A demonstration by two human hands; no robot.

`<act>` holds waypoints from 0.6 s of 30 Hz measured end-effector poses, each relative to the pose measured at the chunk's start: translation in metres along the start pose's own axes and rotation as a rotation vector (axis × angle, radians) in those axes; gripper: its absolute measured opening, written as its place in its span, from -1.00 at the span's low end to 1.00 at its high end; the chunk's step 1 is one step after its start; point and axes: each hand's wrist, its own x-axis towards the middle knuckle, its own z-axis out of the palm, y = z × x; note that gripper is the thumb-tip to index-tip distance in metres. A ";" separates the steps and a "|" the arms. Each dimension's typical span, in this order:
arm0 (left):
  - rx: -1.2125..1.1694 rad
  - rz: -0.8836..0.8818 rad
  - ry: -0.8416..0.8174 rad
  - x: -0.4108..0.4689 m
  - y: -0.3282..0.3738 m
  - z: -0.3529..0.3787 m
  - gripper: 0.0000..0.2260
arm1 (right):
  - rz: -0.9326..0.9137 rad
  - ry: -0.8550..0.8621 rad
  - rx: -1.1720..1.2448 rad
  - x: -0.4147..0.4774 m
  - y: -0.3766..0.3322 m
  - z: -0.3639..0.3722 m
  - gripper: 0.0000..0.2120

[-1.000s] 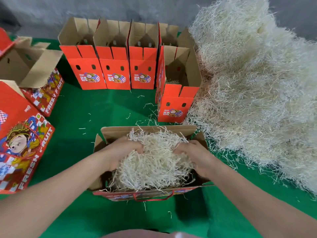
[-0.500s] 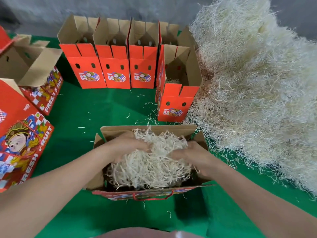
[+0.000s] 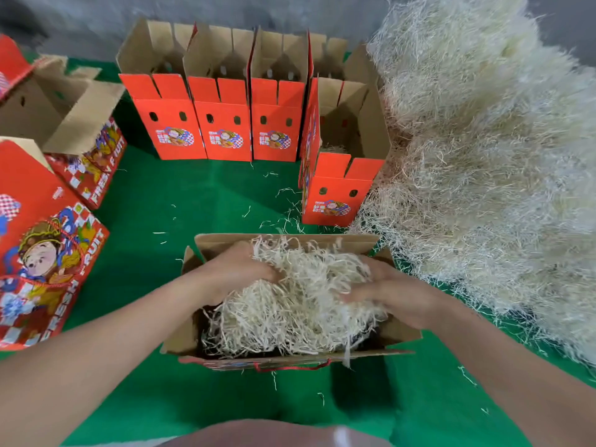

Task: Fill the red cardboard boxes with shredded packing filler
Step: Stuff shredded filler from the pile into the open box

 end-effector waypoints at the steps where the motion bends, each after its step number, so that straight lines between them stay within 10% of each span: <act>1: -0.048 -0.025 -0.023 0.000 0.002 0.006 -0.30 | -0.024 -0.044 -0.026 0.007 -0.004 0.009 -0.24; 7: -0.211 -0.134 -0.368 -0.015 -0.017 -0.028 -0.58 | 0.072 0.157 -0.108 0.028 -0.007 0.018 -0.67; 15: -0.189 -0.065 -0.238 -0.023 -0.009 -0.004 -0.71 | 0.173 -0.085 -0.077 0.037 -0.005 0.022 0.18; 18: -0.392 -0.123 -0.353 -0.022 -0.009 0.004 -0.18 | 0.151 0.023 -0.027 0.050 -0.008 0.036 0.04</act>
